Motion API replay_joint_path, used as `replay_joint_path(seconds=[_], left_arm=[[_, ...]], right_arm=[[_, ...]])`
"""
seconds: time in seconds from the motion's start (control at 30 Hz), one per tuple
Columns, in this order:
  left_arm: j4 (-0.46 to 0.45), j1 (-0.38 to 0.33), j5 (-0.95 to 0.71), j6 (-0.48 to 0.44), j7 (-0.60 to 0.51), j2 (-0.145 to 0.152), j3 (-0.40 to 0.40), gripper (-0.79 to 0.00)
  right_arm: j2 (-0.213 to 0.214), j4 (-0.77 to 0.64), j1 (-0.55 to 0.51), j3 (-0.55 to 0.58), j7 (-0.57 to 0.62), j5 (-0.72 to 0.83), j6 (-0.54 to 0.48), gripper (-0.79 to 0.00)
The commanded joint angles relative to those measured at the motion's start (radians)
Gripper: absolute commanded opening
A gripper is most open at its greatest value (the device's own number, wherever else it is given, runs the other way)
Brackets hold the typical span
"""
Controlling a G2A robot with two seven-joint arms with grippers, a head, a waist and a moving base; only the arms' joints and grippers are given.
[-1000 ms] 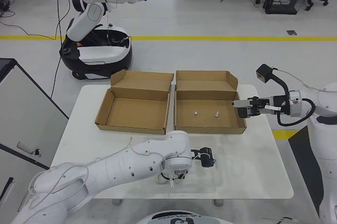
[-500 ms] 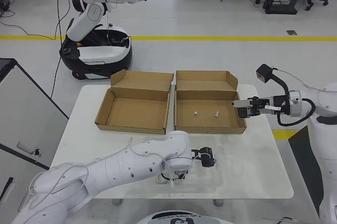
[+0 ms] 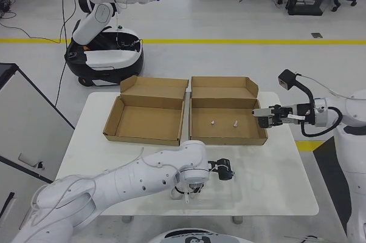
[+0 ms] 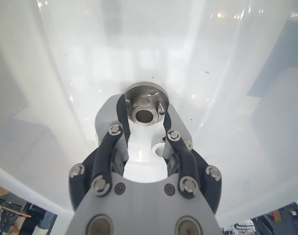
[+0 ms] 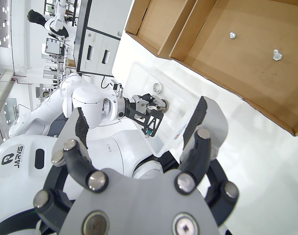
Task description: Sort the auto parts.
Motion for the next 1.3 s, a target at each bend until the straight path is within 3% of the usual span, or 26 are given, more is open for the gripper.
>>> replay_joint_path(seconds=[0.0,0.17,0.23,0.3,0.33,0.37,0.6,0.87,1.27], left_arm=[[0.003,-0.001,-0.002,-0.001,0.0,-0.002,0.0,-0.453],[0.015,-0.004,-0.001,-0.001,0.0,-0.006,0.003,-0.499],[0.018,-0.003,-0.002,0.0,0.0,-0.007,0.002,-0.551],[0.019,-0.003,-0.001,0.001,0.0,-0.009,0.0,-0.656],[0.019,-0.003,0.001,0.001,0.0,-0.009,-0.001,-0.773],[0.019,-0.003,0.005,0.002,0.0,-0.009,-0.002,-0.785],[-0.023,-0.02,0.025,0.018,0.0,-0.001,-0.011,-0.785],[-0.145,-0.117,-0.013,0.058,0.0,0.026,0.002,-0.785],[-0.307,-0.232,-0.117,0.068,0.0,0.108,-0.074,-0.785]], right_arm=[[0.0,0.0,0.0,0.0,0.0,0.0,0.0,0.0],[0.0,0.0,0.0,0.0,0.0,0.0,0.0,0.0],[0.0,0.0,0.0,0.0,0.0,0.0,0.0,0.0],[0.0,0.0,0.0,0.0,0.0,0.0,0.0,0.0],[0.0,0.0,0.0,0.0,0.0,0.0,0.0,0.0],[0.0,0.0,0.0,0.0,0.0,0.0,0.0,0.0],[0.0,0.0,0.0,0.0,0.0,0.0,0.0,0.0],[0.0,0.0,0.0,0.0,0.0,0.0,0.0,0.0],[0.0,0.0,0.0,0.0,0.0,0.0,0.0,0.0]])
